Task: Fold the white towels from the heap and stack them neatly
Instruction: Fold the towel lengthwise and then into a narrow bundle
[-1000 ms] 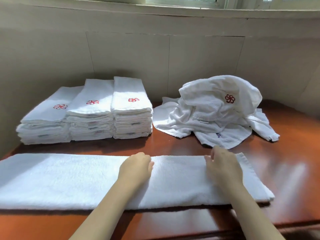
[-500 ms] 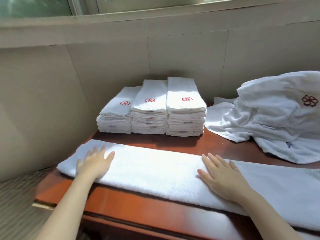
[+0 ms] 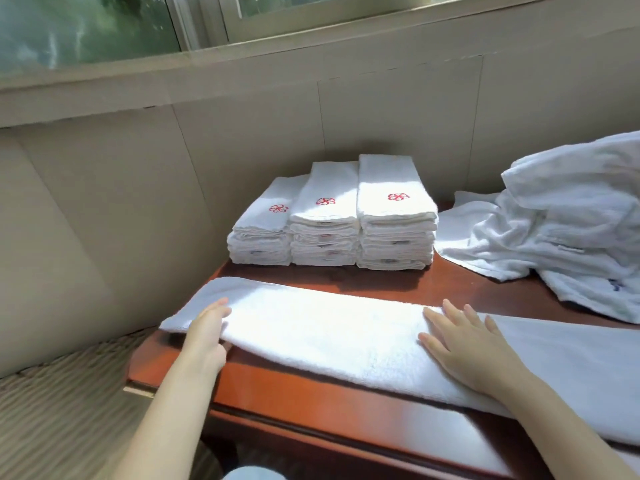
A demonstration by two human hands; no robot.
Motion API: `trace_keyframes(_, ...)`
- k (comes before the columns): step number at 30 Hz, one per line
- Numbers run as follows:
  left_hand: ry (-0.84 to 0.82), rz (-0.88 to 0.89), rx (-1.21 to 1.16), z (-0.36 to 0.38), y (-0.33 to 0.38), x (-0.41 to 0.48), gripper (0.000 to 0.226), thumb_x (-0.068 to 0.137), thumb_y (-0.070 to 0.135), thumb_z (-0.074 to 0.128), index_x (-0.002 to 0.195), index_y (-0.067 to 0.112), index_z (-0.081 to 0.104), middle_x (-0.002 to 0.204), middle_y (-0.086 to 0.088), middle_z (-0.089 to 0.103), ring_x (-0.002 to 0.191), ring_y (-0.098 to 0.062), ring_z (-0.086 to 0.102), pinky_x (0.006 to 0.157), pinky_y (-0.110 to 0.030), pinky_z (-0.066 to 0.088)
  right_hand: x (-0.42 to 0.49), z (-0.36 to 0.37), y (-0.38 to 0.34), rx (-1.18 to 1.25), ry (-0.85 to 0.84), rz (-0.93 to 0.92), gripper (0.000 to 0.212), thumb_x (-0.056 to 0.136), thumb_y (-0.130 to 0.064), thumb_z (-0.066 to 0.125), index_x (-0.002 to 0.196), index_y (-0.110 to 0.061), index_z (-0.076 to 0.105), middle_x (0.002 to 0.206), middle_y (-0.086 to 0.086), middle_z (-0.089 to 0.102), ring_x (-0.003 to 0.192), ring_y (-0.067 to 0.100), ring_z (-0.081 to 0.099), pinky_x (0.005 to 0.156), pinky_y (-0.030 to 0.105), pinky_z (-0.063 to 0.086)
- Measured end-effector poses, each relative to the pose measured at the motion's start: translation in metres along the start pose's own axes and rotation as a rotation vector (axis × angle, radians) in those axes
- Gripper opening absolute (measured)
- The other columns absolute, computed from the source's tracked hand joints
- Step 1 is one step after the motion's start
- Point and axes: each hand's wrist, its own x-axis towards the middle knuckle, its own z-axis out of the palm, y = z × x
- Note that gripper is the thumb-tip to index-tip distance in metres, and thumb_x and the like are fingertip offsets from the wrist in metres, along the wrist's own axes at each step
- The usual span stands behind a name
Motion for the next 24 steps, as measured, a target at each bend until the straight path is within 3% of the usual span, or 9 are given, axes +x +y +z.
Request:
trace_keyframes(3,0.118,0.043,0.058,0.015,0.010,0.001,0.042,0.093,0.011,0.050,0.134,0.001,0.045,0.125,-0.014,0.055,0.119,-0.027,0.049,0.095,-0.033,0.040,-0.004,-0.002,0.002,0.026,-0.006,-0.021,0.053,0.098,-0.054,0.024,0.148,-0.036,0.020,0.161,-0.001,0.005,0.147,0.028,0.004,0.117,0.045,0.005)
trace_keyframes(5,0.115,0.295,0.225,0.034,0.017,-0.018,0.041,0.092,0.010,0.048,0.133,0.004,0.051,0.135,-0.013,0.052,0.124,-0.026,0.047,0.097,-0.029,0.036,-0.005,-0.007,0.004,0.138,0.007,-0.038,0.045,0.100,-0.048,0.029,0.140,-0.030,0.038,0.157,0.001,0.020,0.147,0.028,0.011,0.116,0.043,0.009)
trace_keyframes(7,0.012,0.636,0.441,0.063,0.016,-0.056,0.038,0.092,0.011,0.051,0.129,0.011,0.059,0.134,-0.008,0.056,0.125,-0.024,0.049,0.101,-0.028,0.037,-0.008,-0.021,0.005,0.608,0.053,0.034,0.035,0.101,-0.041,0.036,0.117,-0.023,0.061,0.135,0.000,0.052,0.138,0.024,0.034,0.108,0.038,0.025)
trace_keyframes(10,-0.464,1.103,0.663,0.100,-0.002,-0.127,0.025,0.090,0.012,0.057,0.110,0.015,0.072,0.114,0.016,0.061,0.116,-0.010,0.053,0.096,-0.013,0.034,-0.013,-0.048,0.021,1.592,0.069,0.256,0.046,0.101,-0.046,0.032,0.100,-0.017,0.067,0.108,0.004,0.066,0.108,0.027,0.060,0.086,0.037,0.045)
trace_keyframes(13,-1.078,1.168,0.843,0.117,-0.026,-0.169,0.015,0.091,0.017,0.061,0.093,0.016,0.076,0.122,0.017,0.053,0.108,0.004,0.053,0.093,-0.009,0.038,-0.022,-0.059,0.051,1.989,0.026,0.368,0.061,0.099,-0.052,0.029,0.097,-0.009,0.072,0.100,0.015,0.072,0.088,0.033,0.070,0.069,0.042,0.057)
trace_keyframes(15,-1.112,1.073,0.873,0.120,-0.033,-0.165,0.015,0.091,0.018,0.062,0.089,0.016,0.076,0.121,0.015,0.055,0.108,0.008,0.051,0.086,-0.012,0.045,-0.027,-0.056,0.067,1.966,0.033,0.476,0.061,0.094,-0.058,0.038,0.103,-0.006,0.070,0.099,0.016,0.072,0.088,0.031,0.070,0.082,0.044,0.055)
trace_keyframes(19,-0.762,1.050,0.821,0.121,-0.028,-0.135,0.014,0.089,0.012,0.063,0.083,0.019,0.073,0.102,0.013,0.063,0.092,0.002,0.058,0.077,-0.012,0.044,-0.031,-0.053,0.081,1.530,0.095,0.581,0.059,0.084,-0.050,0.064,0.133,-0.020,0.052,0.133,0.004,0.056,0.119,0.026,0.056,0.102,0.040,0.042)
trace_keyframes(21,-0.607,1.038,0.844,0.121,-0.028,-0.118,0.016,0.088,0.009,0.062,0.083,0.021,0.071,0.095,0.008,0.064,0.084,-0.001,0.058,0.072,-0.011,0.040,-0.032,-0.056,0.083,1.316,0.133,0.604,0.068,0.085,-0.039,0.068,0.142,-0.017,0.039,0.140,0.000,0.047,0.125,0.024,0.048,0.094,0.031,0.040)
trace_keyframes(24,-0.518,0.916,0.984,0.124,-0.037,-0.104,0.017,0.089,0.012,0.059,0.089,0.026,0.069,0.097,0.006,0.059,0.093,-0.012,0.057,0.077,-0.021,0.036,-0.032,-0.058,0.090,1.283,0.097,0.537,0.022,0.087,-0.013,0.066,0.109,-0.015,0.062,0.100,-0.002,0.071,0.082,0.014,0.067,0.064,0.025,0.050)
